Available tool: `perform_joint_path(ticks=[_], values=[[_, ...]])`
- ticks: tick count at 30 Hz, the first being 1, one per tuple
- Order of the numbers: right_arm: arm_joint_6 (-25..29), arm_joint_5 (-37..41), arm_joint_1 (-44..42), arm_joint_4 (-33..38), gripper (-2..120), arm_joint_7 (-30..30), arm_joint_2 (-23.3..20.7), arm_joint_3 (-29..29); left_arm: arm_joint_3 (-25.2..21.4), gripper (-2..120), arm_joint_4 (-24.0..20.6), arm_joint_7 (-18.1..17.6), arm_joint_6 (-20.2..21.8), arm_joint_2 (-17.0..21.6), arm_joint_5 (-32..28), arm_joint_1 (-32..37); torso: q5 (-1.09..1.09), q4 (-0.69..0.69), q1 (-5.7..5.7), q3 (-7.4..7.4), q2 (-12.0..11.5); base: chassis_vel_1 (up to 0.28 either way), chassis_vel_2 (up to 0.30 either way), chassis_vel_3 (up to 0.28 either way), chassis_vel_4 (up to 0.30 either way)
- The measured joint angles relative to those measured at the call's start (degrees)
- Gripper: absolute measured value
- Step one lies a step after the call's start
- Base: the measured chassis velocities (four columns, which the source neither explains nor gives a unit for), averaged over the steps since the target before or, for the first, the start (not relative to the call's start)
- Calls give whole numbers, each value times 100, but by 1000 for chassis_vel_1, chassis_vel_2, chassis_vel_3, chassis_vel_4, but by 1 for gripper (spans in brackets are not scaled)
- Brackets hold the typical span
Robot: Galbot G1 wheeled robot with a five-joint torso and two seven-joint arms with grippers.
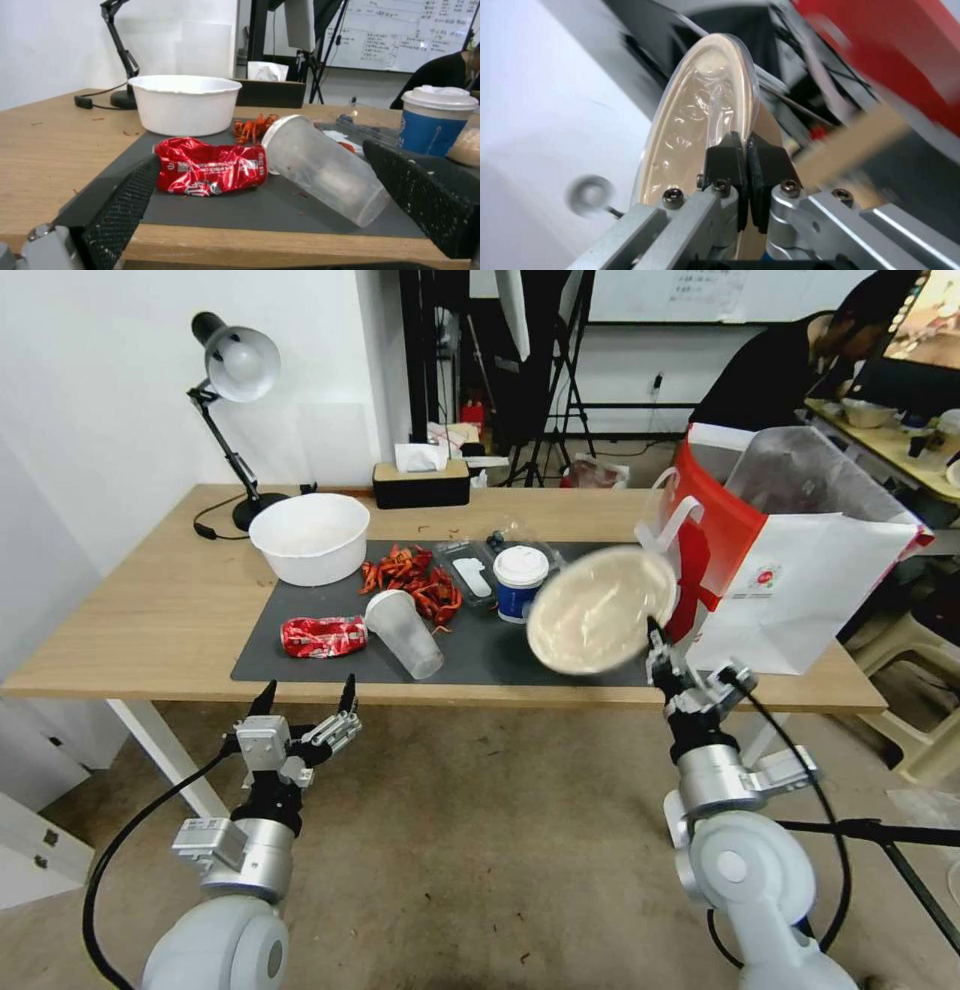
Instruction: Pick up the trash from the table and place it into the takeout bag.
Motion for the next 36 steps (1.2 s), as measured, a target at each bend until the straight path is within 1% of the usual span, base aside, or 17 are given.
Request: perform_joint_path(ticks=[1, 3, 4, 5, 6, 7, 11, 12, 15, 16, 19, 24, 27, 28, 30, 33, 36], values=[[22, 33, 31, 52, 0, -48, -39, 32, 0, 100, 0, 0, -3, -1, 1, 1, 0, 0, 0, 0, 0, 0, 0, 0, 0], [250, 190, 392, 289, 0, -223, -408, 300, 2, 100, 0, 3, -45, -6, 18, 10, -1, 0, 0, -1, 0, 0, 0, 0, 0], [334, 205, 549, 297, 0, -230, -559, 384, 3, 100, -1, 7, -62, -8, 28, 16, 0, 0, -1, -1, 0, 0, 0, 0, 0], [334, 205, 549, 297, 0, -230, -559, 384, 3, 100, -1, 7, -62, -8, 28, 16, 0, 0, -1, -1, 0, 0, 0, 0, 0], [461, 211, 807, 258, 0, -231, -786, 500, 3, 100, -7, 18, -78, -9, 35, 25, 1, 1, 0, 0, 0, 0, 0, 0, 0], [461, 211, 807, 258, 0, -231, -786, 500, 3, 100, -7, 18, -78, -9, 35, 25, 1, 1, 0, 0, 0, 0, 0, 0, 0], [668, 108, 1639, -309, 0, -59, -1624, 905, 3, 100, -49, 63, -137, -22, 55, 62, 0, 2, 2, 0, 0, 0, 0, 0, 0], [668, 108, 1639, -309, 0, -59, -1624, 905, 3, 100, -49, 63, -137, -22, 55, 62, 0, 2, 2, 0, 0, 0, 0, 0, 0], [734, -159, 1981, -802, 0, 54, -2031, 1098, 8, 100, -66, 108, -180, -55, 87, 87, 1, 1, 2, 0, 0, 0, 0, 0, 0], [734, -159, 1981, -802, 0, 54, -2031, 1098, 8, 100, -66, 108, -180, -55, 87, 87, 1, 1, 2, 0, 0, 0, 0, 0, 0], [775, -502, 2211, -1208, 0, 143, -2332, 1160, 21, 100, -72, 164, -222, -99, 125, 112, 1, 0, 1, 0, 0, 0, 0, 0, 0], [785, -854, 2352, -1471, 0, 209, -2447, 1163, 31, 100, -73, 199, -245, -132, 140, 115, 0, 1, 1, 0, 0, 0, 0, 0, 0], [620, -1758, 2450, -1881, 0, 321, -2496, 1162, 30, 100, -77, 241, -266, -146, 142, 114, 0, 1, 1, 0, 0, 0, 0, 0, 0], [620, -1758, 2450, -1881, 0, 321, -2496, 1162, 30, 100, -77, 241, -266, -146, 142, 114, 0, 1, 1, 0, 0, 0, 0, 0, 0], [523, -2152, 2450, -2056, 0, 374, -2486, 1122, 26, 100, -77, 260, -274, -147, 143, 113, 0, 0, 2, 0, 0, 0, 0, 0, 0], [388, -2429, 2452, -2199, 0, 452, -2437, 1071, 23, 100, -77, 275, -283, -148, 143, 112, 0, 1, 1, 0, 0, 0, 0, 0, 0], [357, -2486, 2452, -2258, 0, 477, -2415, 1047, 22, 100, -77, 281, -287, -147, 143, 112, 0, 1, 1, 0, 0, 0, 0, 0, 0]])
